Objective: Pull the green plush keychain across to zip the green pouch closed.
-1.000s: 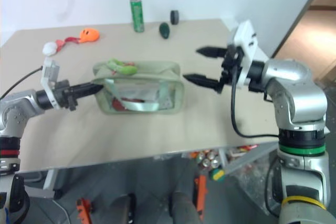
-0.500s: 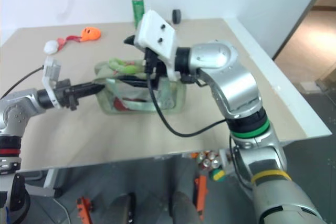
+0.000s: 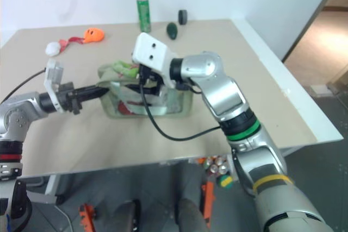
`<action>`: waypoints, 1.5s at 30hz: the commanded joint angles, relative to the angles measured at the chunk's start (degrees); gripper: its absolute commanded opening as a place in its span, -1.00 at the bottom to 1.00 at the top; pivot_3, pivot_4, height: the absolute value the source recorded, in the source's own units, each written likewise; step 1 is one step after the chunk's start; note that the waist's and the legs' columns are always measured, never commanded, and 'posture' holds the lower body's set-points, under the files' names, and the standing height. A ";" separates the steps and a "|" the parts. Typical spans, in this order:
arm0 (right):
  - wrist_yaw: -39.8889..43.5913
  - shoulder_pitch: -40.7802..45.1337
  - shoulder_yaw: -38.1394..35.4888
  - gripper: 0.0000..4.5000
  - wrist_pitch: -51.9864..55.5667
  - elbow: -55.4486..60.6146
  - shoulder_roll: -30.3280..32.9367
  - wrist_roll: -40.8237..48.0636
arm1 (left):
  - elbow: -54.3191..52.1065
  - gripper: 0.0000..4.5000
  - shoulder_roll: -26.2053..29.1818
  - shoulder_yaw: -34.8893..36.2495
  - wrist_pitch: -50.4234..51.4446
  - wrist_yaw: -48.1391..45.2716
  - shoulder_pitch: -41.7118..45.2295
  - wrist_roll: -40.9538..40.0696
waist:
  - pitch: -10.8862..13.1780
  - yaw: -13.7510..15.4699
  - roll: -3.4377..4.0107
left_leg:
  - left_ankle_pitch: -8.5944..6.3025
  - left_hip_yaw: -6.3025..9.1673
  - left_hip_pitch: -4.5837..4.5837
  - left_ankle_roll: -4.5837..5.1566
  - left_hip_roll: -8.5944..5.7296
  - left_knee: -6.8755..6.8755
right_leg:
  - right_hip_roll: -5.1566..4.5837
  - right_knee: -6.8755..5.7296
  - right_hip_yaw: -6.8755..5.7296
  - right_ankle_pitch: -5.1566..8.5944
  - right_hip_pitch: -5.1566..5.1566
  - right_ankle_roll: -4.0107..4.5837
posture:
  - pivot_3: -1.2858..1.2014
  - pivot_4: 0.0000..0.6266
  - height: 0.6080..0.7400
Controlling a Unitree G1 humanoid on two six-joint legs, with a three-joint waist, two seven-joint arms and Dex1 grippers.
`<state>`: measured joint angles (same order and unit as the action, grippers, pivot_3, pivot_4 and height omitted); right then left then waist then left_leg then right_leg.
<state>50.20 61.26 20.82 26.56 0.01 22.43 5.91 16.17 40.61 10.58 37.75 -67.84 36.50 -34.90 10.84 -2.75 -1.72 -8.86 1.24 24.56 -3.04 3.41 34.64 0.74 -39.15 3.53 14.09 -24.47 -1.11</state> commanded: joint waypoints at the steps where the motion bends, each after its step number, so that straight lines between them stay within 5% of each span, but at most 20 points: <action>1: 0.10 1.16 -1.75 0.68 -1.15 0.46 -0.22 -0.39 | -1.67 -0.78 0.18 0.51 -0.01 0.10 0.67 -0.55 | 0.00 0.00 0.00 | 0.00 -0.01 0.00 0.00 0.00 0.00 | 0.00 0.00 0.01 0.00 0.00 0.00 | 0.03 -0.52 1.00; 12: 0.79 0.47 -2.30 -0.99 -1.85 -0.32 -0.44 -0.23 | -1.70 -0.78 -0.03 0.61 0.02 0.31 0.56 -0.64 | 0.00 0.00 0.00 | 0.00 0.00 0.00 0.00 0.00 0.00 | 0.00 0.00 0.00 0.00 0.00 0.00 | 0.03 -0.52 1.00; 34: 1.41 -0.96 -5.65 -0.99 -2.20 0.07 4.30 -1.21 | -0.26 -0.78 -1.29 -0.17 -0.79 -0.25 1.57 -0.07 | 0.00 0.12 0.00 | 0.00 0.02 0.00 0.00 -0.01 0.00 | 0.00 0.00 -0.03 0.00 0.02 0.00 | 0.03 -0.52 1.00; 39: 1.22 -1.50 -7.67 -0.99 -3.88 -2.13 10.18 -3.46 | -0.04 -0.78 -1.56 -0.32 -0.85 -0.36 1.84 0.13 | 0.00 0.33 -0.01 | 0.00 0.00 0.05 0.00 -0.12 0.04 | -0.11 0.03 -0.01 0.00 0.03 -0.07 | 0.03 -0.52 1.00; 45: 2.73 -4.99 -5.73 -0.99 -16.14 -1.32 34.91 -20.94 | -0.18 -0.78 -1.44 -0.32 -0.90 -0.46 1.05 0.00 | 0.02 1.44 0.00 | -0.01 -0.02 0.13 0.00 -0.35 0.01 | -0.29 0.15 0.00 0.12 -0.04 -0.25 | 0.03 -0.52 1.00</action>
<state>52.56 56.14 16.09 13.29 -2.99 55.40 -10.76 16.76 38.77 9.64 37.35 -68.01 37.49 -34.77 10.85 -1.32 -1.71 -8.91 1.15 24.67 -3.02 3.02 34.61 0.41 -39.00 3.61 14.25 -24.56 -1.37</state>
